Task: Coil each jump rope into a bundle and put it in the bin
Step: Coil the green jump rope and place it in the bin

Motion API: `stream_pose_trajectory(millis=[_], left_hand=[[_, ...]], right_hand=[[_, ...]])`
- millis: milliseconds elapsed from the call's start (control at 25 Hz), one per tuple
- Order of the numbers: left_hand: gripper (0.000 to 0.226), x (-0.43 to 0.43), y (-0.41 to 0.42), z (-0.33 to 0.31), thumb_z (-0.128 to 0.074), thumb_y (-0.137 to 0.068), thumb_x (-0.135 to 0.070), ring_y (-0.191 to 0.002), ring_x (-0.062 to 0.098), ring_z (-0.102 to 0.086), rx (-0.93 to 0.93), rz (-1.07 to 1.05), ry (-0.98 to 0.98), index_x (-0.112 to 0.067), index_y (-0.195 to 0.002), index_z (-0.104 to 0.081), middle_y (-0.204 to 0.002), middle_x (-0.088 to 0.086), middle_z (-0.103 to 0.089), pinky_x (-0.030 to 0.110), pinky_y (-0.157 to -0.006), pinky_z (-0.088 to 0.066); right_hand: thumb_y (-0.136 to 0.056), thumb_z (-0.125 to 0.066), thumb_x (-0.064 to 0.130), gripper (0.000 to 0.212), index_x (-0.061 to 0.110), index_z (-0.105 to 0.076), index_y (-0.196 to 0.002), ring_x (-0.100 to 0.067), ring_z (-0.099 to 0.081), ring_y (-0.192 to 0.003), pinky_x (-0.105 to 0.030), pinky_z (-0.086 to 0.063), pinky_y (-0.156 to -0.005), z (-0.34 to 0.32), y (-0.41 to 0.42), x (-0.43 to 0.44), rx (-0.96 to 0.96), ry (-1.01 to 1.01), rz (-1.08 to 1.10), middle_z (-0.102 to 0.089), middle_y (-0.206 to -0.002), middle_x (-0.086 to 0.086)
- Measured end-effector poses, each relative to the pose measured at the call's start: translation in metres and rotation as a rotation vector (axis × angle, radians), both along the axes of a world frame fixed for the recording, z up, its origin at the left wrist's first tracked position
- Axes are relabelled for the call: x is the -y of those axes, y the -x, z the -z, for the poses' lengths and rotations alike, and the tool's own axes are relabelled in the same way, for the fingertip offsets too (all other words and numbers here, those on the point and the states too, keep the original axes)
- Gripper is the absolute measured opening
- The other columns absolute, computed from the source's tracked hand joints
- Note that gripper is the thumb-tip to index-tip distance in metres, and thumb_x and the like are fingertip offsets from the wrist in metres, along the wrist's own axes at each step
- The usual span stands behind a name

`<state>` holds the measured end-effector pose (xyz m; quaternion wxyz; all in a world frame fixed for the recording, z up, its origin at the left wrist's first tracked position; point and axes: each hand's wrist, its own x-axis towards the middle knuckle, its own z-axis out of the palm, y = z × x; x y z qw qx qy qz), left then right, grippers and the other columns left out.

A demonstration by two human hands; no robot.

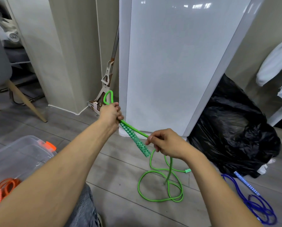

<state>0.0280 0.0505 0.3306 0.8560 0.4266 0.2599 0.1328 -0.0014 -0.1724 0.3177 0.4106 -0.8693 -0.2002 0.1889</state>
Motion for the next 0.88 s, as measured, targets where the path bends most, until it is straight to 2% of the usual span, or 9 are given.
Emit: stream_pose_trajectory(millis=[80, 200, 280, 360, 440, 560, 640, 760, 880], left_hand=[[0.027, -0.011, -0.004, 0.004, -0.031, -0.103, -0.007, -0.035, 0.007, -0.03, -0.037, -0.047, -0.239, -0.015, -0.08, -0.044, -0.059, 0.0, -0.037, 0.013, -0.034, -0.021], [0.024, -0.011, -0.007, 0.009, -0.033, -0.1, -0.01, -0.048, 0.016, -0.037, -0.101, 0.03, -0.572, -0.017, -0.082, -0.047, -0.067, 0.003, -0.046, 0.02, -0.042, -0.028], [0.022, 0.002, -0.002, 0.011, -0.034, -0.101, -0.013, -0.052, 0.019, -0.04, -0.084, 0.182, -0.689, -0.017, -0.085, -0.048, -0.071, 0.005, -0.056, 0.025, -0.049, -0.03], [0.018, 0.019, 0.007, 0.01, -0.037, -0.103, -0.017, -0.06, 0.02, -0.049, -0.043, 0.372, -0.781, -0.017, -0.089, -0.048, -0.078, 0.001, -0.072, 0.029, -0.054, -0.034], [0.013, 0.035, 0.017, 0.008, -0.039, -0.104, -0.021, -0.075, 0.018, -0.056, -0.004, 0.521, -0.829, -0.017, -0.094, -0.048, -0.092, -0.005, -0.077, 0.031, -0.06, -0.037], [0.011, 0.054, 0.026, 0.004, -0.044, -0.103, -0.024, -0.085, 0.015, -0.058, 0.012, 0.6, -0.835, -0.018, -0.1, -0.052, -0.106, -0.006, -0.073, 0.03, -0.065, -0.04], [0.012, 0.06, 0.029, 0.002, -0.046, -0.102, -0.022, -0.082, 0.012, -0.058, 0.035, 0.619, -0.854, -0.017, -0.106, -0.056, -0.102, -0.005, -0.071, 0.026, -0.064, -0.041], [0.02, 0.064, 0.034, 0.002, -0.045, -0.102, -0.009, -0.072, -0.002, -0.059, 0.104, 0.724, -0.888, -0.012, -0.112, -0.062, -0.089, -0.006, -0.072, 0.01, -0.057, -0.04], [0.022, 0.068, 0.039, 0.005, -0.044, -0.101, -0.01, -0.08, 0.008, -0.063, 0.089, 0.834, -0.872, -0.017, -0.107, -0.063, -0.088, -0.002, -0.076, 0.017, -0.061, -0.043]], right_hand=[[-0.101, -0.058, 0.031, 0.029, 0.018, -0.072, -0.079, -0.016, -0.045, -0.048, -0.025, -0.038, -0.05, -0.005, -0.007, 0.018, 0.021, 0.131, 0.049, -0.056, -0.053, 0.006], [-0.099, -0.058, 0.041, 0.03, 0.024, -0.067, -0.076, -0.014, -0.051, -0.058, -0.028, -0.037, -0.054, -0.008, -0.015, 0.037, 0.235, 0.317, 0.226, -0.056, -0.061, 0.007], [-0.102, -0.052, 0.038, 0.027, 0.023, -0.066, -0.084, -0.016, -0.051, -0.065, -0.029, -0.036, -0.056, -0.009, -0.015, 0.035, 0.309, 0.234, 0.296, -0.057, -0.067, 0.008], [-0.103, -0.05, 0.034, 0.025, 0.021, -0.065, -0.087, -0.011, -0.047, -0.059, -0.028, -0.033, -0.055, -0.012, -0.012, 0.024, 0.325, 0.11, 0.331, -0.054, -0.063, 0.009], [-0.103, -0.05, 0.033, 0.024, 0.022, -0.064, -0.086, -0.008, -0.042, -0.053, -0.026, -0.03, -0.052, -0.013, -0.008, 0.012, 0.341, 0.066, 0.328, -0.05, -0.058, 0.008], [-0.103, -0.05, 0.033, 0.024, 0.021, -0.062, -0.087, -0.007, -0.042, -0.053, -0.026, -0.03, -0.052, -0.009, -0.005, 0.001, 0.335, 0.015, 0.308, -0.05, -0.057, 0.01], [-0.103, -0.051, 0.032, 0.023, 0.019, -0.063, -0.089, -0.005, -0.044, -0.052, -0.023, -0.031, -0.053, -0.009, -0.004, -0.001, 0.317, -0.066, 0.321, -0.054, -0.06, 0.01], [-0.103, -0.051, 0.029, 0.023, 0.018, -0.064, -0.088, -0.001, -0.049, -0.054, -0.019, -0.032, -0.053, -0.009, -0.004, 0.0, 0.328, -0.129, 0.332, -0.063, -0.07, 0.008], [-0.102, -0.052, 0.03, 0.023, 0.018, -0.064, -0.086, -0.008, -0.048, -0.059, -0.028, -0.039, -0.058, -0.007, -0.005, 0.0, 0.339, -0.141, 0.355, -0.066, -0.075, -0.001]])
